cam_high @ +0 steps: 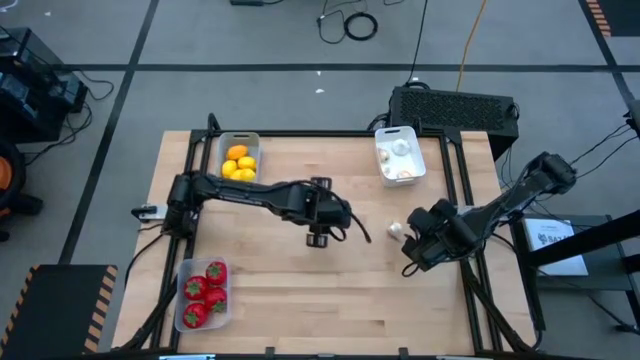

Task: Sort produce into baskets
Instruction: Put the white garlic into the white bin

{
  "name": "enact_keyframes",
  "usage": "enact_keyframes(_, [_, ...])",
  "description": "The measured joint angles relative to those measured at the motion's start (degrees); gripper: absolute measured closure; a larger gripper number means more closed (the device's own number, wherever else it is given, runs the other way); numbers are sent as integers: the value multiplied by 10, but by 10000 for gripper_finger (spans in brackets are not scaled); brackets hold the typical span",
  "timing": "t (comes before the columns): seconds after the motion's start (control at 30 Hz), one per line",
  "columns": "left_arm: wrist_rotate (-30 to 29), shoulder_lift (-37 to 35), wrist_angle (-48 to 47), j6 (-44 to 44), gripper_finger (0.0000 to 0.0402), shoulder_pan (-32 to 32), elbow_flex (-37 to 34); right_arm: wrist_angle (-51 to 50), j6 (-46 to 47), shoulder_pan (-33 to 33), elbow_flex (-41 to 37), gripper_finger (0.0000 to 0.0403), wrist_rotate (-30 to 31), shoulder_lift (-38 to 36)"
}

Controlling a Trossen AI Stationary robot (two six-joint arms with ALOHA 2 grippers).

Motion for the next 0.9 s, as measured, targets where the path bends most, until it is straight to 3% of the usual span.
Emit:
enact_keyframes(0.23, [0, -22, -95, -19, 185, 34, -10, -4, 50, -13, 0, 46, 0, 38])
enact_keyframes(0.37, [8, -64, -78, -28, 185, 55, -81, -15, 63, -39, 0, 46, 17, 38])
enact_keyframes(0.53, [13, -155, 16, -72, 185, 70, -219, -4, 50, -96, -19, 46, 30, 33])
enact_keyframes(0.67, [16, -217, 147, -90, 185, 62, -311, 62, 22, -131, -56, 46, 13, 32])
enact_keyframes(0.8, [17, -242, 260, -86, 185, 40, -361, 177, -42, -149, -95, 46, -45, 32])
enact_keyframes(0.9, [19, -242, 294, -73, 185, 26, -372, 219, -56, -151, -104, 46, -50, 32])
